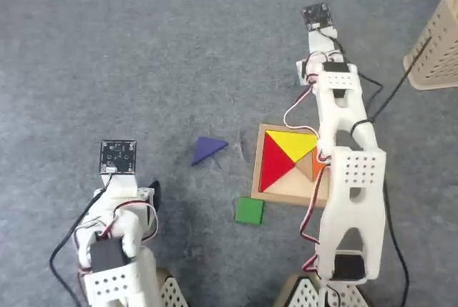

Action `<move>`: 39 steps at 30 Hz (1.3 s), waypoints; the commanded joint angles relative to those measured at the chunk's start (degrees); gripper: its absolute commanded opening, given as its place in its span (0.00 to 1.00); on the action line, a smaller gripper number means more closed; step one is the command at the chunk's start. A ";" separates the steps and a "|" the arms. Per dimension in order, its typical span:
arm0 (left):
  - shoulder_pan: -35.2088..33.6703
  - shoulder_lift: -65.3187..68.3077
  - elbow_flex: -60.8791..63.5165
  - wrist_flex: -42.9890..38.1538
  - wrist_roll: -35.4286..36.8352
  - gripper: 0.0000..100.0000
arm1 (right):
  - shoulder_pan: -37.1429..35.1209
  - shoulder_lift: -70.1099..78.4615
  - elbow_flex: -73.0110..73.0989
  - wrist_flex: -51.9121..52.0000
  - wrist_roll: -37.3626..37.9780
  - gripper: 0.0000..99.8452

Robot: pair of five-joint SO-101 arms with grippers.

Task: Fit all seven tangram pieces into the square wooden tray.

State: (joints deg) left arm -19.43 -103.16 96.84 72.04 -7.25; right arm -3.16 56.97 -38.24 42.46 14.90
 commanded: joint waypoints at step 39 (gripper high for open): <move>-0.26 -0.97 -0.22 0.35 0.44 0.23 | 1.45 -14.81 -8.70 60.44 48.26 0.37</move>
State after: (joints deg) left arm -19.43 -103.16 96.84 72.04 -7.25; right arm -2.46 48.44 -46.95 100.40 54.02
